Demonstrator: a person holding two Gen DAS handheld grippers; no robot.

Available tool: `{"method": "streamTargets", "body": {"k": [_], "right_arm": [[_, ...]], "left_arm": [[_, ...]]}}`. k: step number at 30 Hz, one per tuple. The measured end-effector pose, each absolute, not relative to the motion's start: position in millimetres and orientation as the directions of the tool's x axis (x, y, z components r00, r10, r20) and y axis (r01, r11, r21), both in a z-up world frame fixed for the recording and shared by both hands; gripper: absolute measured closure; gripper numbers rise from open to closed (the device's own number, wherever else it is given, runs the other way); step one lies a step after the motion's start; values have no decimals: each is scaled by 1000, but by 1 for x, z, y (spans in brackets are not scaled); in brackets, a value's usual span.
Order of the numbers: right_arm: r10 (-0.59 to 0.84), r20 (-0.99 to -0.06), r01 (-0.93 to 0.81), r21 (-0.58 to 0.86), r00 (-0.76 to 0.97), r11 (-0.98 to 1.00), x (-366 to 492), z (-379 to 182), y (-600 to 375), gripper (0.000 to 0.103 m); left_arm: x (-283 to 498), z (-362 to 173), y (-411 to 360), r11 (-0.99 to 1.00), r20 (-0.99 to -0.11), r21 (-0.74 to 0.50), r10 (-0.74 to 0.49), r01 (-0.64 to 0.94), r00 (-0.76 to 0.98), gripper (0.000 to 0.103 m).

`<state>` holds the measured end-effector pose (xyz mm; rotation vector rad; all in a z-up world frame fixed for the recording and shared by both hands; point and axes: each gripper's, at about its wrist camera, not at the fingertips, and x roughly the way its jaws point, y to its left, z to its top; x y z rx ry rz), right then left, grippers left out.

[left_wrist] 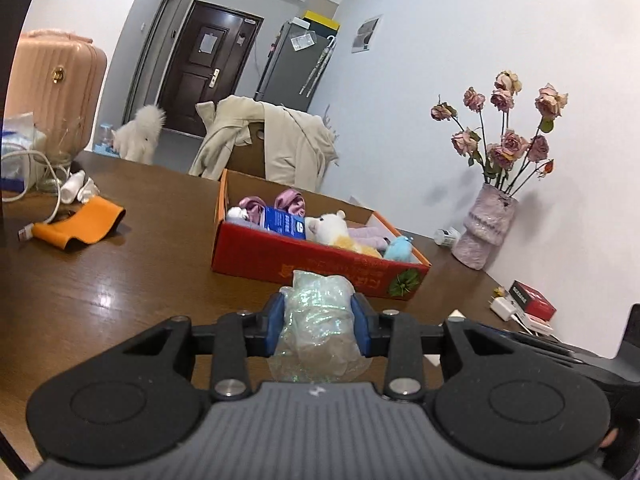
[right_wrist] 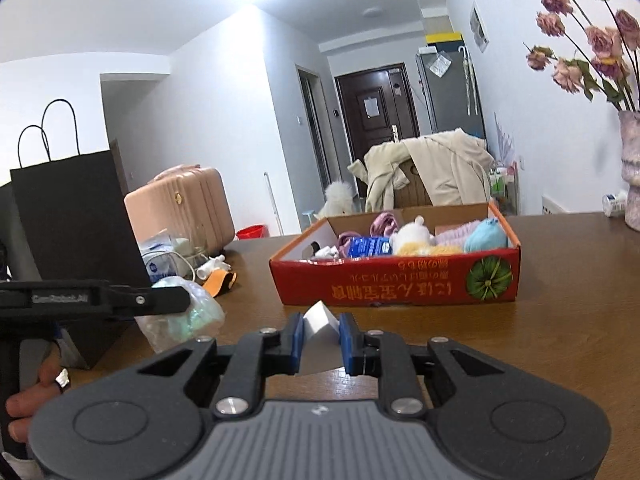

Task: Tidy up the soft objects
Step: 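Carry the bag and sponge into the box and open both tools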

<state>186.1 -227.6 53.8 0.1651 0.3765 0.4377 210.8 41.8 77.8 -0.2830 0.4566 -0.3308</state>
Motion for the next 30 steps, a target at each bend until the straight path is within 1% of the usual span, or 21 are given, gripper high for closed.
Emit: {"method": "streamTargets", "body": {"k": [4,6,8,10,12,14,16,17,19,20,22,23,24,25,26,27,28,29,30], "right_arm": [[476,-276,-408,269,835,872,222,82,-240,85],[484,-255,-414,282,837,865,260,101,-245,85],[479,-265,-395,312,837,864,311,118,-248,84],[440,-320,-343,317,839,885,376,128,-244,84],[410,-391,-288,334,824,897,443,126,-238,84],[360,-479,-209,338,801,917,505,111,-231,84],[296,-562,-124,324,772,938,559,87,-225,84],[280,-602,-91,324,748,942,581,75,-222,84],[279,-645,-79,321,711,944,605,55,-212,84],[282,-662,-79,320,695,944,613,47,-207,83],[333,-671,-102,360,662,927,625,32,-199,81],[376,-680,-123,390,629,912,631,24,-196,79],[374,-687,-123,386,623,914,634,18,-193,78],[346,-687,-118,356,639,927,633,15,-190,77],[330,-693,-115,338,642,934,635,11,-188,77],[345,-695,-115,356,630,927,637,9,-188,75],[359,-700,-110,375,618,920,639,8,-190,72],[363,-704,-111,378,611,919,639,10,-190,61],[365,-704,-126,368,609,921,638,14,-190,53]], "left_arm": [[252,105,35,928,-350,-263,-348,265,870,67],[295,126,32,934,-331,-228,-342,277,879,67],[345,140,27,936,-344,-216,-341,280,875,66],[406,147,21,950,-378,-198,-303,243,875,66],[466,143,13,957,-435,-181,-284,225,854,66],[525,127,7,965,-504,-190,-253,179,826,66],[569,108,3,973,-553,-186,-216,134,805,66],[587,98,2,973,-575,-184,-219,137,788,66],[614,80,-1,981,-634,-153,-190,119,749,66],[621,72,-4,983,-649,-122,-183,136,739,64],[623,62,-7,985,-659,-69,-165,159,734,56],[622,59,-7,985,-653,-53,-158,164,741,47],[622,57,-4,986,-647,-57,-157,158,746,37],[622,57,-3,987,-644,-66,-155,148,749,30],[622,58,-1,987,-638,-72,-159,147,754,28],[622,58,0,987,-636,-76,-159,144,755,28],[624,58,-2,987,-639,-73,-159,146,753,28],[624,59,-3,987,-645,-66,-156,149,748,27],[624,59,-4,987,-648,-63,-155,150,746,25]]}}
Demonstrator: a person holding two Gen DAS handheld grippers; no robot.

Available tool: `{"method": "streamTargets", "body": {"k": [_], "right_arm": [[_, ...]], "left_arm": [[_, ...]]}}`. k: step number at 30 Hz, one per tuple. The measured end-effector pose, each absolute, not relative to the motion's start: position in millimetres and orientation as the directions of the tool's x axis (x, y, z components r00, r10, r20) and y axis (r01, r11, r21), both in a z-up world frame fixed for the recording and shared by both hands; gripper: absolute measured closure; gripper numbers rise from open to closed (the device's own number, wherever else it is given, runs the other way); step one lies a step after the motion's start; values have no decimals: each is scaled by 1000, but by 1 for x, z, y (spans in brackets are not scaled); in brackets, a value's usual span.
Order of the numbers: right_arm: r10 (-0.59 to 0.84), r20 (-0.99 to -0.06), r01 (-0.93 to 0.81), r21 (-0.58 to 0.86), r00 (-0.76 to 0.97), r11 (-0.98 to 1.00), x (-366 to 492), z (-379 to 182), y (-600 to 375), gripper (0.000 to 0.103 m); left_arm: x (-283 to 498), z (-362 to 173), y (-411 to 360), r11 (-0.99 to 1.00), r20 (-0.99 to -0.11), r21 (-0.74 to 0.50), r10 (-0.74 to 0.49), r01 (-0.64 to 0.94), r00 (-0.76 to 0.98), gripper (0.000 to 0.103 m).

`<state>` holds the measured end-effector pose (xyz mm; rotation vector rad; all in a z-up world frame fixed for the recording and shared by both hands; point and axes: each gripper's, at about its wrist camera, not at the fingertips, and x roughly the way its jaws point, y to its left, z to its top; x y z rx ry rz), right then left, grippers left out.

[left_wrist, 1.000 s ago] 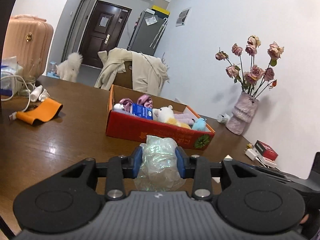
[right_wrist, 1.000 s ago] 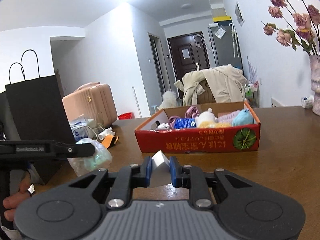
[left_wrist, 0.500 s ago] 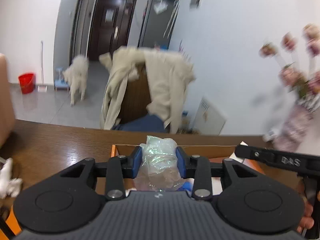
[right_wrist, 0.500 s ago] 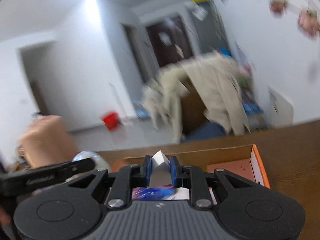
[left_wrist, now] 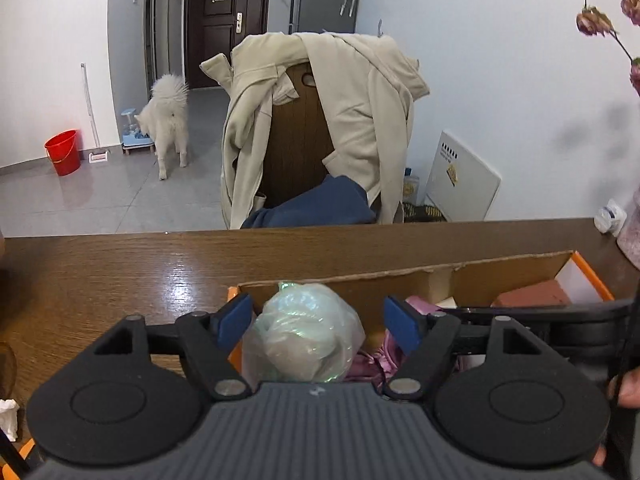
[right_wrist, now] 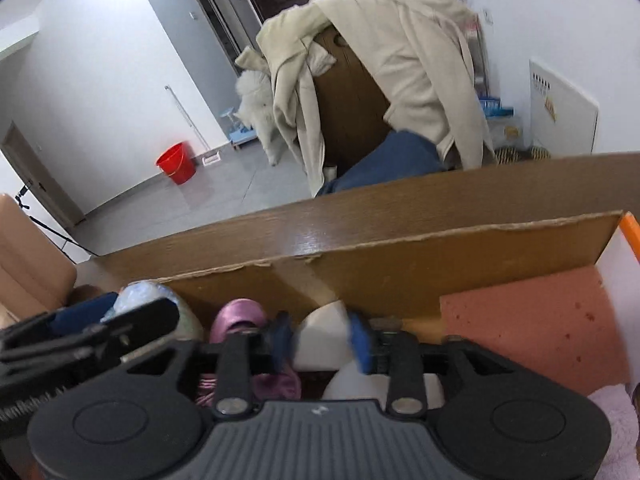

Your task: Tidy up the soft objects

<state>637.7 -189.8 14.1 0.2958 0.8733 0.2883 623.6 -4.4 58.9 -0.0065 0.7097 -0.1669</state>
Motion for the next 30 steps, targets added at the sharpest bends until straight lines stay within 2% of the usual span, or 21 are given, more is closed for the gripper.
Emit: {"method": "streamTargets", "body": {"k": [3,8,12,17,24,30], "right_arm": [[324,-706,-145,303,629,942,623,39,-188,44],[301,-667,-165,261,681,951,591,98,-208,42],[293,-632,-180,239,717,954,553,146,-231,30],[230,-608,-178,145,760,973,490,191,-271,20],[188,-590,-146,119,785,982,416,210,-304,16],[147,-524,-154,30,839,988,350,199,-295,15]], "left_arm": [[614,71,-4,989,-634,-49,-138,138,761,19],[585,116,0,986,-611,-65,-160,152,775,19],[541,163,-1,984,-569,-41,-164,171,806,15],[477,204,-1,983,-552,-5,-157,185,819,8],[402,230,-6,990,-508,32,-103,138,855,4],[332,219,-6,997,-379,12,-62,72,924,0]]}}
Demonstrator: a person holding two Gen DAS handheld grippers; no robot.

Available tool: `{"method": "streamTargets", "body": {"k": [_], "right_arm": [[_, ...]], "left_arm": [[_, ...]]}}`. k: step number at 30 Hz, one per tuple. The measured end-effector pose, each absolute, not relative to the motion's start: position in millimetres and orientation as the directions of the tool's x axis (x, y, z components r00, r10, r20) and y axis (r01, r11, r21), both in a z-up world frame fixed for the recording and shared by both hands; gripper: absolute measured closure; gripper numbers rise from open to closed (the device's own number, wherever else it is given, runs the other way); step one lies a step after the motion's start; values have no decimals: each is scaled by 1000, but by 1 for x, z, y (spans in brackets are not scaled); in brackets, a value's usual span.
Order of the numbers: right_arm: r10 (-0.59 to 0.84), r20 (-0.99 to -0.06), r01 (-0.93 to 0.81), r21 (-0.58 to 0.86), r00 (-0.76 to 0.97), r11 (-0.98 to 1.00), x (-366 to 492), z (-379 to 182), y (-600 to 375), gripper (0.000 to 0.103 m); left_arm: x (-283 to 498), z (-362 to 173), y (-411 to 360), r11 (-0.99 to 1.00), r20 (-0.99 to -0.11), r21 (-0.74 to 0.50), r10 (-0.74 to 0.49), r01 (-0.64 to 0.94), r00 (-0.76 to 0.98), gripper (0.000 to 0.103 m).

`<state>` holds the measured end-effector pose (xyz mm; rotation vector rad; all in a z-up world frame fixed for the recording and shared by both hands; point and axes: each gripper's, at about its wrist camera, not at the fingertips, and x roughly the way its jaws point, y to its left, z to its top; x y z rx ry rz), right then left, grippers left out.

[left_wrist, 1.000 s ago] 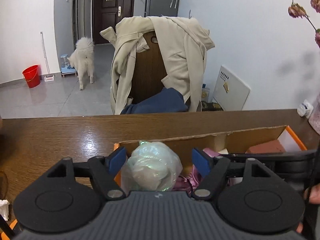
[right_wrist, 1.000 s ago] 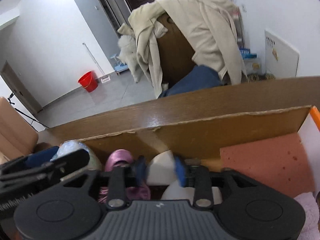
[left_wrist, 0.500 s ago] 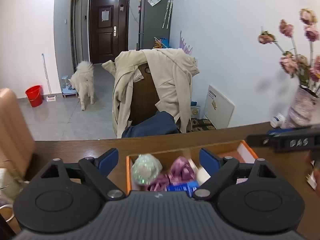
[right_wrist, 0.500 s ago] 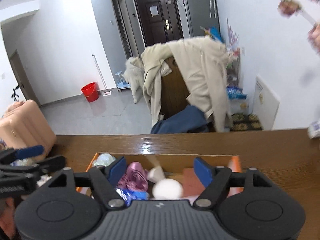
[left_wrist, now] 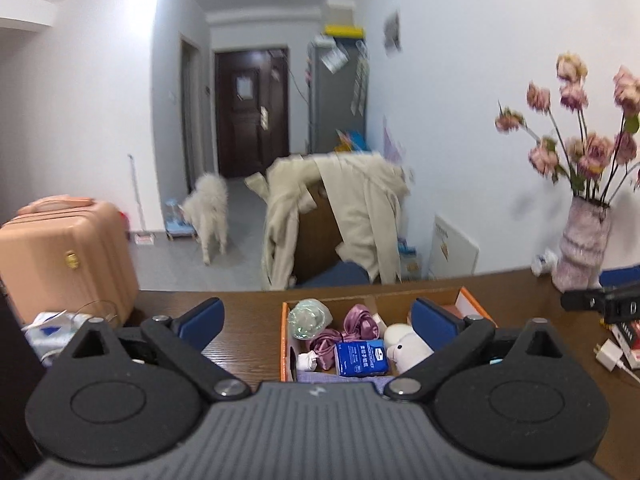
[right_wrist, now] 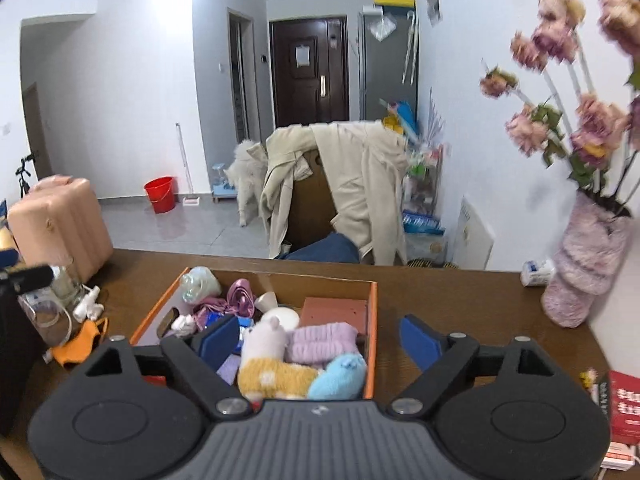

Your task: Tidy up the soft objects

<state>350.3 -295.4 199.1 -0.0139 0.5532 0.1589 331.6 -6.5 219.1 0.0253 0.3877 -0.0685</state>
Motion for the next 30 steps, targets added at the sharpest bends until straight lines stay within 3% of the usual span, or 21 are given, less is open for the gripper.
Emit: {"method": "streamTargets", "body": {"k": [4,11,16,20,24,30], "right_arm": [[145,-458,-148,29,877,989,298,183,-295,15],[166,-340,-153,65,926,986,197,141,-293,13],[196,-267,-193,35,944,980,129,116,-275,7],[195,-233,-196,19,953,981,72,98,-258,3],[216,-236,-217,23,948,976,25,76,-242,1],[224,-290,-215,65,930,974,4,53,-237,1]], "left_arm": [[275,197,-5,996,-302,18,-78,88,950,0],[178,141,7,991,-276,22,-124,135,953,0],[97,113,13,983,-197,53,-160,173,967,0],[48,95,16,997,-148,-15,-76,75,986,0],[13,80,8,998,-121,13,-53,55,991,0],[8,69,8,999,-174,7,-42,44,984,0]]}}
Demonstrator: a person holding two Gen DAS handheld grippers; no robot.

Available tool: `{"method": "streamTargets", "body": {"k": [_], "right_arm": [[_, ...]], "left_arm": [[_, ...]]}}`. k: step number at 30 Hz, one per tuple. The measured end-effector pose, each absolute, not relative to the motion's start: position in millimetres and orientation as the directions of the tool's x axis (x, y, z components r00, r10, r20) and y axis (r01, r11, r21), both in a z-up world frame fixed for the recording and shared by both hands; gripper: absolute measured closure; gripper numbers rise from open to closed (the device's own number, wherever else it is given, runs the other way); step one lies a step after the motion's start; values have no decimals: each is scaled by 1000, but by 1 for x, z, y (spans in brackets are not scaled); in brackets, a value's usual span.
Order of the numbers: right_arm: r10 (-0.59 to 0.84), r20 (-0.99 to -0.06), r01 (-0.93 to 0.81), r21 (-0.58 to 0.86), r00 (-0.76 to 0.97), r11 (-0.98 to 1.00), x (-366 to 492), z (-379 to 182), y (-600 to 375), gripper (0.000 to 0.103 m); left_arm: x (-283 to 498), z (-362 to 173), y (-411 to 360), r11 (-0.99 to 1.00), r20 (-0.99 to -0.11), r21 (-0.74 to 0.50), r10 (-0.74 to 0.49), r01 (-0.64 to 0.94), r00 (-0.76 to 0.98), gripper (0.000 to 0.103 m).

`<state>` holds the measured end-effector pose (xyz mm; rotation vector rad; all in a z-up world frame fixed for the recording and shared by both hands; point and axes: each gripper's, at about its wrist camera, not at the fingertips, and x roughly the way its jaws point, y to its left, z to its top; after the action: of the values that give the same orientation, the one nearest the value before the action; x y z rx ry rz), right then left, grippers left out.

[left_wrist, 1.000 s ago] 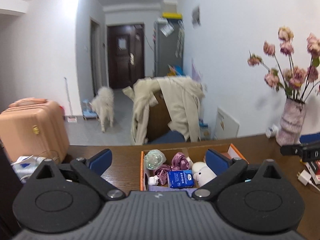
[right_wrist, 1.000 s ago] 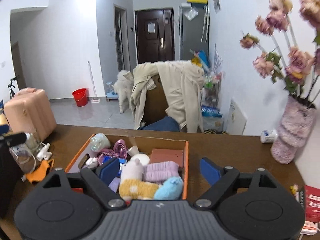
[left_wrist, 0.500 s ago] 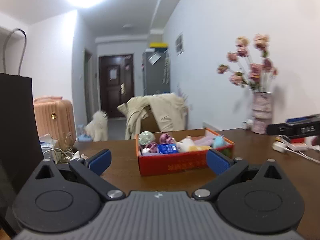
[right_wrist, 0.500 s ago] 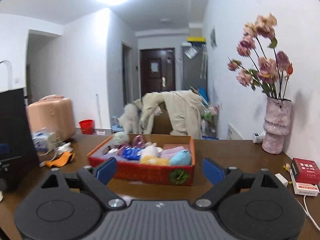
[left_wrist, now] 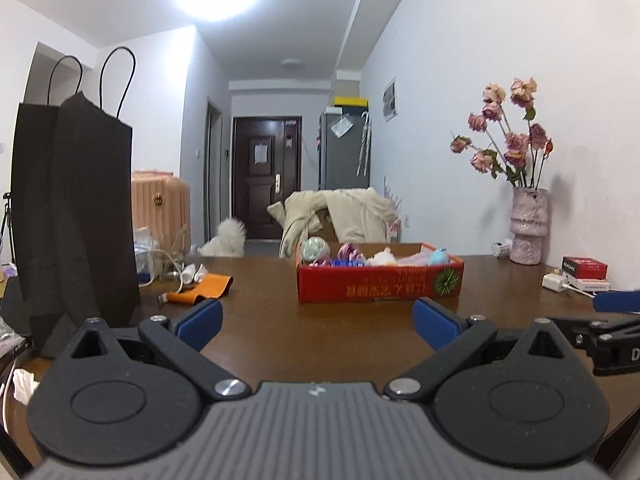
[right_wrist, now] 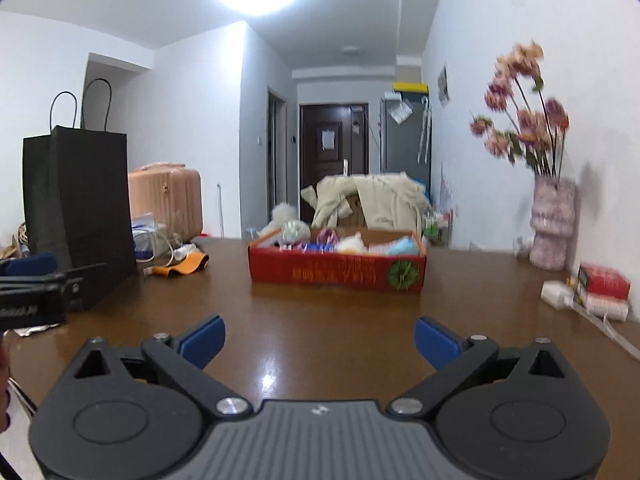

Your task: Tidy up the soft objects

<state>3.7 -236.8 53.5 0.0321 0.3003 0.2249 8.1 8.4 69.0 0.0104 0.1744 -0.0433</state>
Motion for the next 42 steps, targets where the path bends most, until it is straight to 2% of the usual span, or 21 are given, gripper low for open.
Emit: {"method": "streamTargets", "body": {"k": [22,42], "right_arm": [[208,-314,-184,105,927,977,13,40,-241,1],[207,-291,-179,119,934,977,10,38,-243,0]], "left_arm": [[14,69,8,998,-191,18,-51,55,980,0],[13,68,6,998,-196,33,-49,56,979,0]]}}
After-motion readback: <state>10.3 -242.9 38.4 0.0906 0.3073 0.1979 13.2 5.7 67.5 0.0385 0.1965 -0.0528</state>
